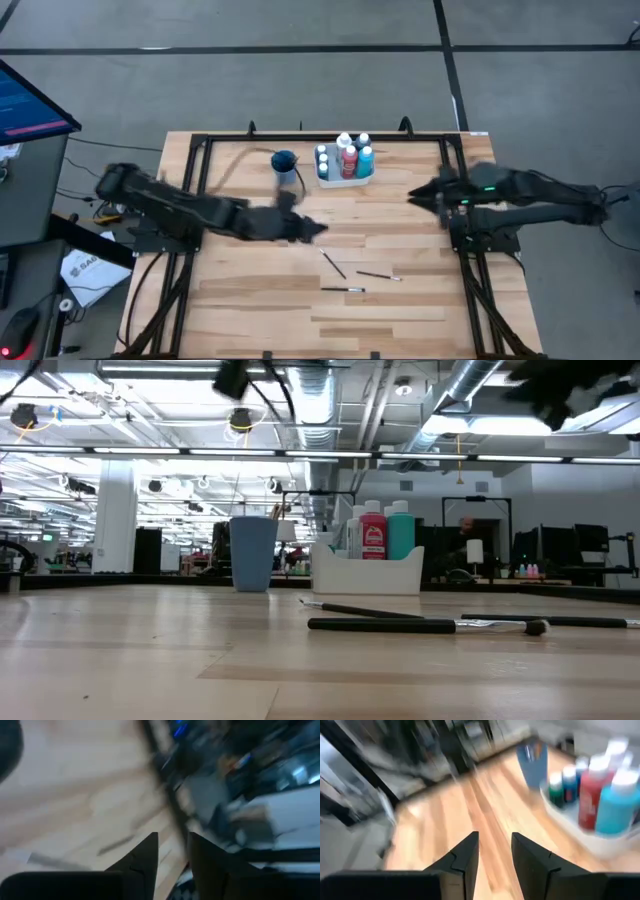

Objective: Pick & Place Paint Supplies
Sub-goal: Put the silver and black paint brush into the blue cup

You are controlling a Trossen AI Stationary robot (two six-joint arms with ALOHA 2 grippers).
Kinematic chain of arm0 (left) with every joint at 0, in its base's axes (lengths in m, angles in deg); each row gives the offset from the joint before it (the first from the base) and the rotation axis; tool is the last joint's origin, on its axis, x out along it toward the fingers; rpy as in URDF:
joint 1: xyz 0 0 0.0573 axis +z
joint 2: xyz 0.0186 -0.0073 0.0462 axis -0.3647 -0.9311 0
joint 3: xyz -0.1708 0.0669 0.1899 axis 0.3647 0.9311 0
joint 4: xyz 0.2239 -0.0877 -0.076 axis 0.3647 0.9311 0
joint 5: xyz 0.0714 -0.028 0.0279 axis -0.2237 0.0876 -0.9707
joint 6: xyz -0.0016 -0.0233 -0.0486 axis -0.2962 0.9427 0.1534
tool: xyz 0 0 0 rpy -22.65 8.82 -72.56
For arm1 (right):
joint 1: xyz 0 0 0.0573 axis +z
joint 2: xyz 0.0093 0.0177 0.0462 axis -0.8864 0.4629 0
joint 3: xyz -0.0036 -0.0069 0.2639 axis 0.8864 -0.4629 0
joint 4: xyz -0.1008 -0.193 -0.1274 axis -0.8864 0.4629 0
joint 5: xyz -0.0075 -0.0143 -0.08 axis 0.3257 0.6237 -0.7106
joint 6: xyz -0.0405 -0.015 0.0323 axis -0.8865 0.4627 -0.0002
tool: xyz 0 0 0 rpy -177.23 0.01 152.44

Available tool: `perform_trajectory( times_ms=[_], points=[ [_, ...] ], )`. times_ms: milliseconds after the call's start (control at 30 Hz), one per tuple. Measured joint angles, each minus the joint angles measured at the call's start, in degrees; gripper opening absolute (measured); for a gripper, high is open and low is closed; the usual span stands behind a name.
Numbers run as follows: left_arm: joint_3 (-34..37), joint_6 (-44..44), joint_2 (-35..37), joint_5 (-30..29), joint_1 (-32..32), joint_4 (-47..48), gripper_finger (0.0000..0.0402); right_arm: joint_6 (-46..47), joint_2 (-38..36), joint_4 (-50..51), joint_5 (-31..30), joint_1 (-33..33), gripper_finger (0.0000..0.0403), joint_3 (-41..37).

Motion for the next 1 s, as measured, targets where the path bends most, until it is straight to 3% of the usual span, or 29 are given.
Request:
perform_trajectory(
  times_ms=[167,267,400,700,900,1000],
  points=[
    [0.00,-4.14,9.68,-11.86,-3.65,-1.93,0.0051,4.39,14.98,-2.07,-0.03,1.95,0.0109,0.26],
    [0.00,-10.25,13.35,-17.86,-6.88,-9.47,0.0013,7.27,25.54,-5.09,-0.04,4.78,0.0109,1.56],
    [-1.22,-20.44,13.98,-21.17,-9.78,-19.97,0.0001,8.51,38.19,-6.70,-0.44,8.31,0.0108,6.63],
    [-6.03,-27.02,12.93,-18.15,-10.70,-19.83,0.0000,7.62,61.30,-0.36,-4.63,11.87,0.0093,23.32],
    [-6.01,-33.42,16.29,-11.55,-12.47,-15.91,0.0000,3.80,75.27,3.54,-4.76,13.38,0.0092,35.10],
    [-6.01,-37.26,18.56,-11.38,-14.99,-16.02,0.0000,3.65,82.55,8.21,-4.76,13.89,0.0101,41.25]
  ],
)
